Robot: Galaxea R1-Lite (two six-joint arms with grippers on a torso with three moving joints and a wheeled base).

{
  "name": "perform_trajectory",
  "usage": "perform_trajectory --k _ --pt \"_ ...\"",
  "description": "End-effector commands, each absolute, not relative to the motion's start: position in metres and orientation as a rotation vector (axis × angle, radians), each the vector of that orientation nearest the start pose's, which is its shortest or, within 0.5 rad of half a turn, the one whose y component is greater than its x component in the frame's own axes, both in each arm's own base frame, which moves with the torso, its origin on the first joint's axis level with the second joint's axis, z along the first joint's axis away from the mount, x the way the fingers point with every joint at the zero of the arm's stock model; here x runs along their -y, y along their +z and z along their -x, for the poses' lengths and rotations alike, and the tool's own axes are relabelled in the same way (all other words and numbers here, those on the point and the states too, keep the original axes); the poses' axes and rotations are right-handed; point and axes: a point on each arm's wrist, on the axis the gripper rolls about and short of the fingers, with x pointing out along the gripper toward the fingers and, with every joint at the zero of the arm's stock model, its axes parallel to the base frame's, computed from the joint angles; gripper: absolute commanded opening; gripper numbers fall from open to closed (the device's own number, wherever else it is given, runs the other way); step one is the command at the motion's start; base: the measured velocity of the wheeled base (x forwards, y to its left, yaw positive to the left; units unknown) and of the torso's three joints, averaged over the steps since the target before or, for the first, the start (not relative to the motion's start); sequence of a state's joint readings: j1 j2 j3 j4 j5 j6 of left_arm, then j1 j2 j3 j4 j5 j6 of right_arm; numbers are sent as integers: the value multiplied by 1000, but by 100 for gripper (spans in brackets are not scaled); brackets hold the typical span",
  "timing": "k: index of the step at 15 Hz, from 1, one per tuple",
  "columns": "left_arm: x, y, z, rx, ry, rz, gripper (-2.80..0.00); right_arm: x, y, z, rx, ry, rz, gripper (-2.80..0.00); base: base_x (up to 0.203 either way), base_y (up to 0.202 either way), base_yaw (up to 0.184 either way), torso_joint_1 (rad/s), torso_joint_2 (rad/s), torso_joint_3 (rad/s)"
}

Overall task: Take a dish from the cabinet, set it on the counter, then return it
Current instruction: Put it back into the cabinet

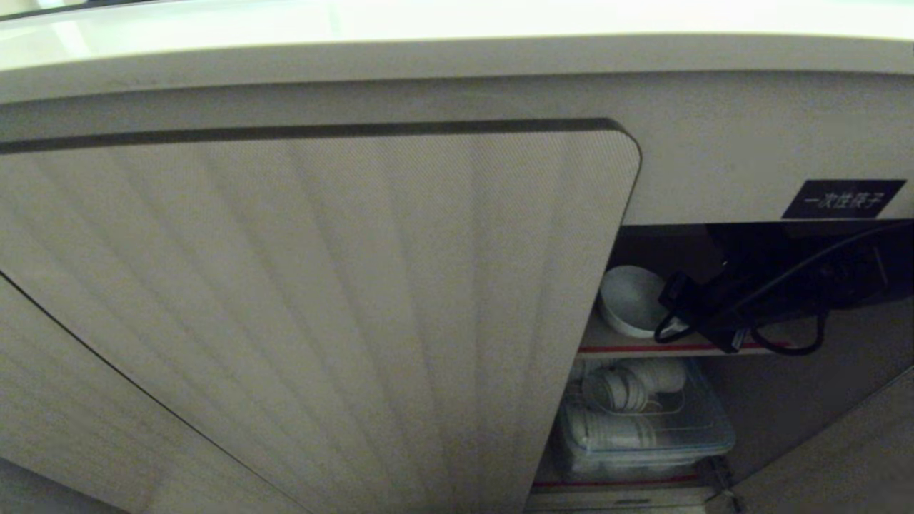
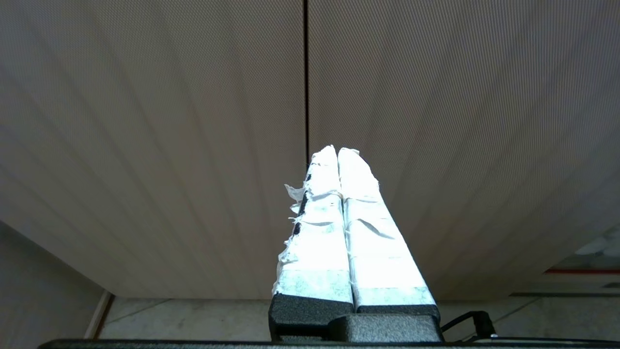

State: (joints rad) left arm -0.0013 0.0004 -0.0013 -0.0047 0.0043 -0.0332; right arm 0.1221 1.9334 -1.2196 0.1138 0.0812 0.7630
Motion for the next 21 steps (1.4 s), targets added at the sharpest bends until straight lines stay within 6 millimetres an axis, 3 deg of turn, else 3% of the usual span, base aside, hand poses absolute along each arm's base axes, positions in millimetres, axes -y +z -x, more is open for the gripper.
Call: perform_trajectory --k 1,15,16,21 --pt "0 76 23 6 3 34 -280 -46 154 -361 -833 -125 -706 -280 0 0 0 0 0 0" --pt "0 77 23 7 3 34 -280 -45 153 -361 -835 -127 -707 -280 0 0 0 0 0 0" --pt "0 76 23 6 3 34 -280 -45 153 -361 -833 -127 -707 0 0 0 0 0 0 0" --pt "0 76 23 6 3 34 -280 -46 154 -364 -800 -116 -712 0 0 0 0 0 0 0"
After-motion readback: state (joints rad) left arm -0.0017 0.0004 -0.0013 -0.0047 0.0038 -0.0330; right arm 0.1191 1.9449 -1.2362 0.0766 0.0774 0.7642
